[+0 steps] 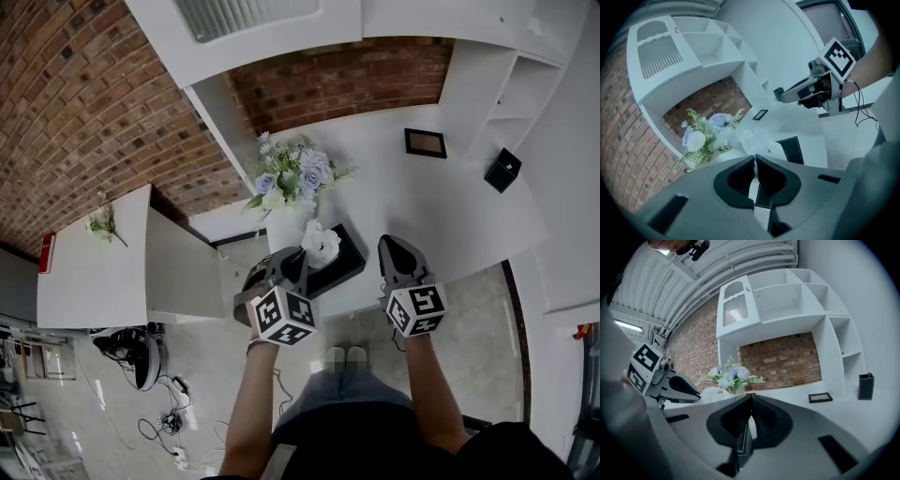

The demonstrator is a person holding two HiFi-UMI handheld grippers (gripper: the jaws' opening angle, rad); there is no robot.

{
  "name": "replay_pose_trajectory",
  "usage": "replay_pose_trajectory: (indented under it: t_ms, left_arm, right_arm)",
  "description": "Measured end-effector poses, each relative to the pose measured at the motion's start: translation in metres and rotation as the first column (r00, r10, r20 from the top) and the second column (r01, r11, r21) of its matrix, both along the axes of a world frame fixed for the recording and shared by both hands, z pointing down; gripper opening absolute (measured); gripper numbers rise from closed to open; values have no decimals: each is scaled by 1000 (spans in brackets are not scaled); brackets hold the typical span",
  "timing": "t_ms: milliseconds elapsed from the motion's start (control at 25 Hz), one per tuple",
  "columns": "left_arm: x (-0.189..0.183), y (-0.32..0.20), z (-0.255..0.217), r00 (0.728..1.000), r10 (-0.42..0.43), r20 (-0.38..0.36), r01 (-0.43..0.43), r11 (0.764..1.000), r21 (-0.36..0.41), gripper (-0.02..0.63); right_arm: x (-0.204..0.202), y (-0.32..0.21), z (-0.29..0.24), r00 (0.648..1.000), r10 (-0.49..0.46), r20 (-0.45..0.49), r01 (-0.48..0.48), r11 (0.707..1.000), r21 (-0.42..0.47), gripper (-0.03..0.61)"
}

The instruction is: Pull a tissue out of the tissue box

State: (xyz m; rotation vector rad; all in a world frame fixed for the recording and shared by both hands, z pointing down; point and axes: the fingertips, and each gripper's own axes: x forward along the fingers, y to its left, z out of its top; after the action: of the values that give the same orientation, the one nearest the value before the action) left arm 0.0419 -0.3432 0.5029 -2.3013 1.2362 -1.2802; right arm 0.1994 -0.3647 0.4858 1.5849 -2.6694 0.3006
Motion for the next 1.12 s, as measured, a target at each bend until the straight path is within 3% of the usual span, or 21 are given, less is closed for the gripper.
replay_pose_trajectory:
  t_ms: [240,400,520,680,840,1000,1120]
  left_arm:
    - [7,6,-42,988,24,-155,-7,994,110,15]
    - [2,7,-77,951,20,-309,42,980,192,15]
    - [-10,6,-102,902,11,-433,109,961,253,15]
    - [-34,6,-129,810,-12,-587,234,924,304,15]
    - [-57,8,-136,741,-48,-670,336,890,309,15]
    - [-76,10,-128,667,-91,-739,414,870,267,15]
    - [-85,11,-115,636,-137,-759,458,859,229,15]
  right_arm:
    - [2,0,-7,1000,9,5,-9,1000,15,-2]
    - [1,0,-11,1000,14,6,-14,1000,23,-2]
    - [0,0,-15,1000,17,6,-17,999,32,-3]
    - [1,0,-22,1000,30,10,-30,998,48,-2]
    - [1,0,-29,999,37,15,-38,997,67,-2]
    - [-2,3,-33,999,33,6,-34,996,81,-3]
    - [-3,5,-36,999,32,-3,-32,995,90,-3]
